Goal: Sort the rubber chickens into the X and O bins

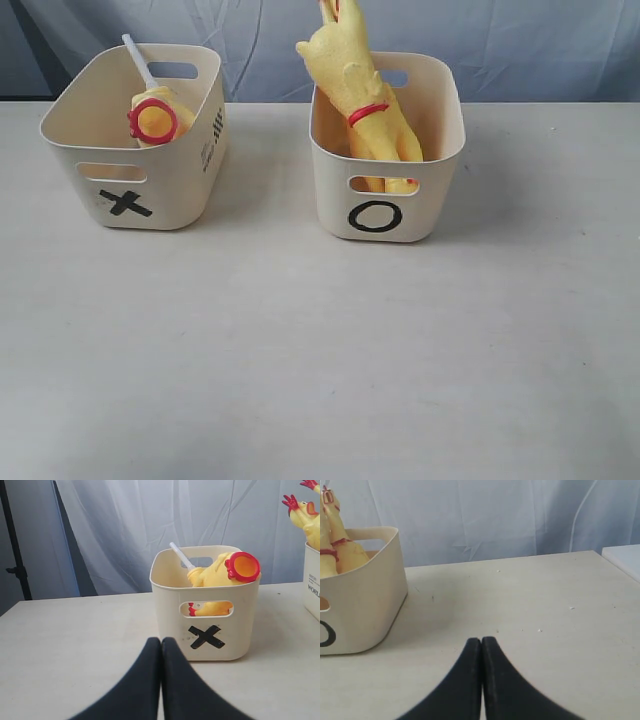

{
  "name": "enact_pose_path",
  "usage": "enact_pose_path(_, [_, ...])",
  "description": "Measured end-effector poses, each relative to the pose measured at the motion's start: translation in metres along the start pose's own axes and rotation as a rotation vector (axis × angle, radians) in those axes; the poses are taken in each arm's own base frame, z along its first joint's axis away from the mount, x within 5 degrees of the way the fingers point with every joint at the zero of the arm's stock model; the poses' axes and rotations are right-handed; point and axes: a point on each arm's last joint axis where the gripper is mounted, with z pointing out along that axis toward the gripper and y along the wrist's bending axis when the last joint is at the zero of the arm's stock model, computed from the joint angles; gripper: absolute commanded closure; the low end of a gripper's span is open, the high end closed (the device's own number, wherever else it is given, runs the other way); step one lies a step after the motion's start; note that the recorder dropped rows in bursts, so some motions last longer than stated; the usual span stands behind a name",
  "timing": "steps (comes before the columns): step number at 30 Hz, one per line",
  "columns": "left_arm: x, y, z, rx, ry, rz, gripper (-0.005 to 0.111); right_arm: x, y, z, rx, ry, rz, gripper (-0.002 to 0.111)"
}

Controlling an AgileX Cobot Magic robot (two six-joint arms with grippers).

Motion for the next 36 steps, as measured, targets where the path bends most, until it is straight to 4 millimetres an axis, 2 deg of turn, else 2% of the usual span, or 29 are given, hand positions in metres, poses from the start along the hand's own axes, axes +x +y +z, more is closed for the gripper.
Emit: enact_pose_path(36, [0.0000, 0.0000, 0.0000, 0.000, 0.000, 0.000, 0.107, 0.0030, 0.0045, -0.0003, -0.070, 0.032, -0.025, 0.109])
